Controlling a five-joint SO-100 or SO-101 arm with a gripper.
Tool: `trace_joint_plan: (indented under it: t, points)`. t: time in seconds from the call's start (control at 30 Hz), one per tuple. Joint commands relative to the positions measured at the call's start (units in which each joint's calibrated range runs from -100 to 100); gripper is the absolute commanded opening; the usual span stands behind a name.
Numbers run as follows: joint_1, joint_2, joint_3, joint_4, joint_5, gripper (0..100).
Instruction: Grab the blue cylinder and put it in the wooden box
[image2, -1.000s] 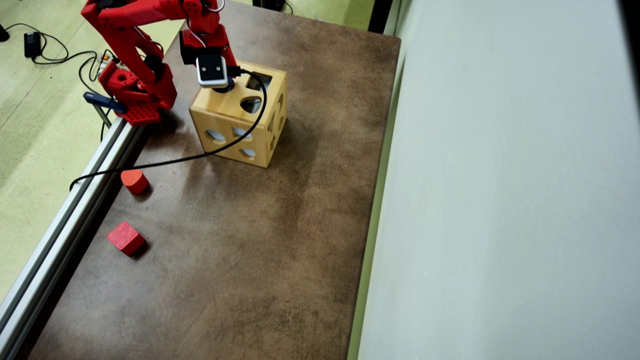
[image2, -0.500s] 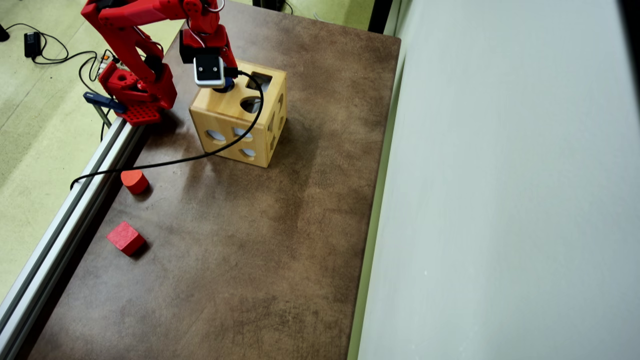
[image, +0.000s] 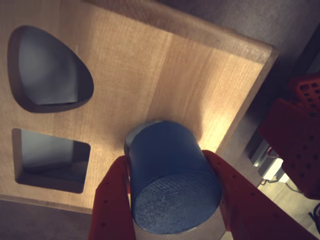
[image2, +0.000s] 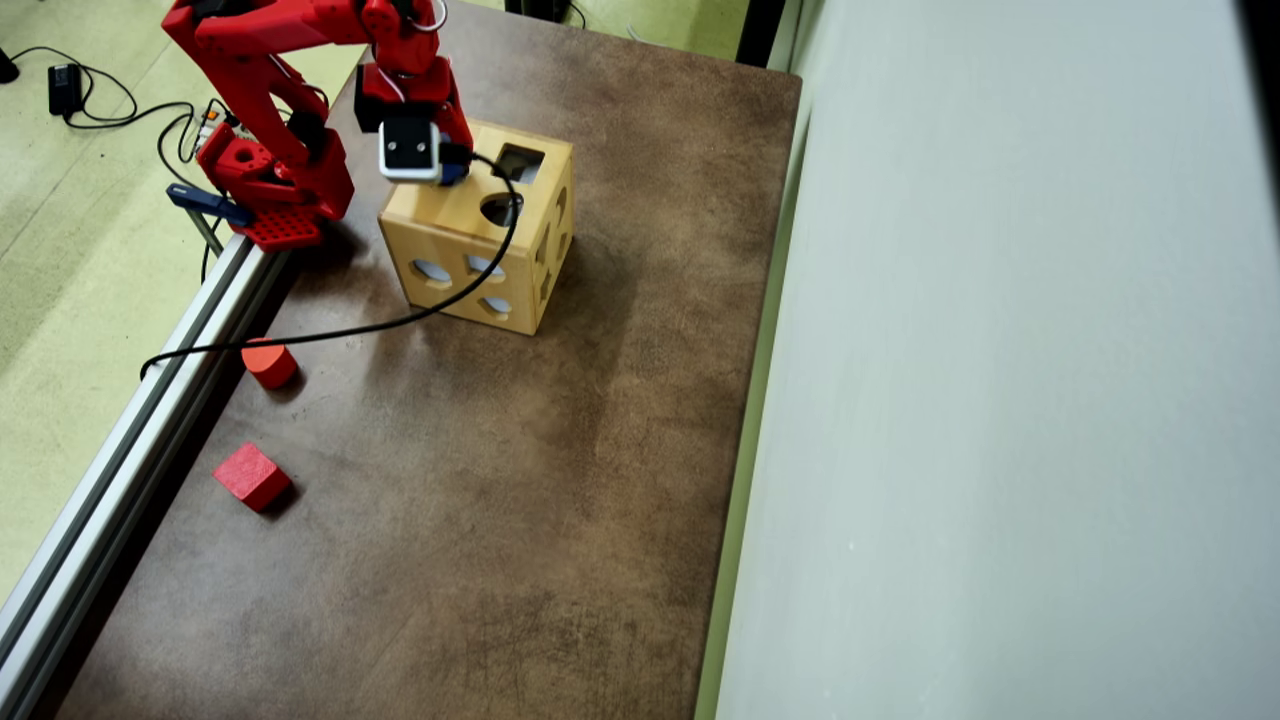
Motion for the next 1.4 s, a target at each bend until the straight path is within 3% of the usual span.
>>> trace_joint_plan:
  t: [0.0,0.4,0.63,1.37]
  points:
    - [-0.31,-2.21,-0.28,0.01,0.39,16]
    - [-0.69,-1.36,-0.28,0.01,0.34,17]
    - [-0.61,-1.28,-0.28,0.01,0.34,32]
    - [3.7,-11.3,-0.73,0.09,-0.1,31]
